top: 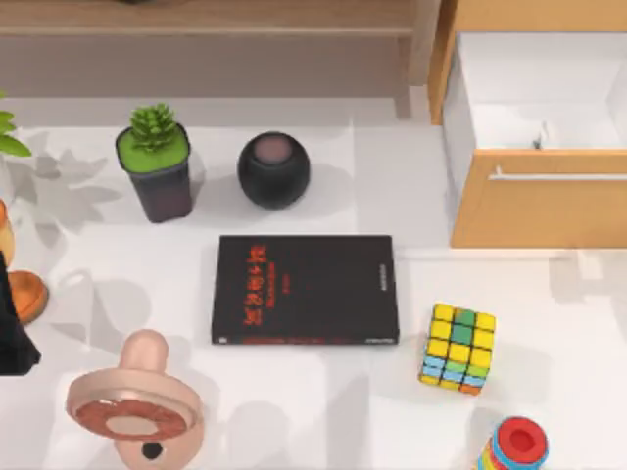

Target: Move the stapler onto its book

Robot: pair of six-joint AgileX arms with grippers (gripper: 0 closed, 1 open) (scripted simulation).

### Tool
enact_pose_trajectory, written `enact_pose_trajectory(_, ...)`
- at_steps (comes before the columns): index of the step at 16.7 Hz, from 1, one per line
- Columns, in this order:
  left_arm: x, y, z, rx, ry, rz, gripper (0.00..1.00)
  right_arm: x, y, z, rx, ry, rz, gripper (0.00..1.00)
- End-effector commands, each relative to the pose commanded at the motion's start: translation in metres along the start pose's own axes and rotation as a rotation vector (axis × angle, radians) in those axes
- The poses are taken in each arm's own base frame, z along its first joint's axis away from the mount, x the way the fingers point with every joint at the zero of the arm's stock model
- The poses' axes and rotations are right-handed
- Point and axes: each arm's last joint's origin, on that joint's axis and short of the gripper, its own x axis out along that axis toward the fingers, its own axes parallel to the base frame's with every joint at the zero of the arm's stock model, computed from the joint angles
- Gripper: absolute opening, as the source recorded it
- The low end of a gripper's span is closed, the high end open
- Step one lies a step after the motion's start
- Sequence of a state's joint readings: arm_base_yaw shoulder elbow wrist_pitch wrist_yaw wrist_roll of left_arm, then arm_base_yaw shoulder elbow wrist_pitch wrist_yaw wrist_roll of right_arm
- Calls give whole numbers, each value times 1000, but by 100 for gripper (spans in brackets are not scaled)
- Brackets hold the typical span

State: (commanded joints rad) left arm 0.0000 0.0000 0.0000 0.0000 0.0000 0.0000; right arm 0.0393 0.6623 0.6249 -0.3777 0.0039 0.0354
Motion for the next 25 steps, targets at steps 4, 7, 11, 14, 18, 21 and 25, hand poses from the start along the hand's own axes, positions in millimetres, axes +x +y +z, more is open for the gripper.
enact_pose_trajectory(4, 0, 0, 0, 0, 0, 0, 100, 55, 10, 71, 3, 270, 11, 100)
enact_pose_trajectory(7, 0, 0, 0, 0, 0, 0, 100, 123, 21, 101, -1, 491, 13, 100)
enact_pose_trajectory(11, 0, 0, 0, 0, 0, 0, 100, 222, 37, 100, -10, 766, 6, 100)
enact_pose_trajectory(14, 0, 0, 0, 0, 0, 0, 100, 281, 47, 80, -17, 921, -2, 100)
enact_pose_trajectory(18, 0, 0, 0, 0, 0, 0, 100, 326, 53, 57, -19, 1032, -14, 100)
enact_pose_trajectory(21, 0, 0, 0, 0, 0, 0, 100, 336, 54, 51, -16, 1055, -19, 100)
enact_pose_trajectory(25, 0, 0, 0, 0, 0, 0, 100, 336, 54, 51, -16, 1055, -19, 100)
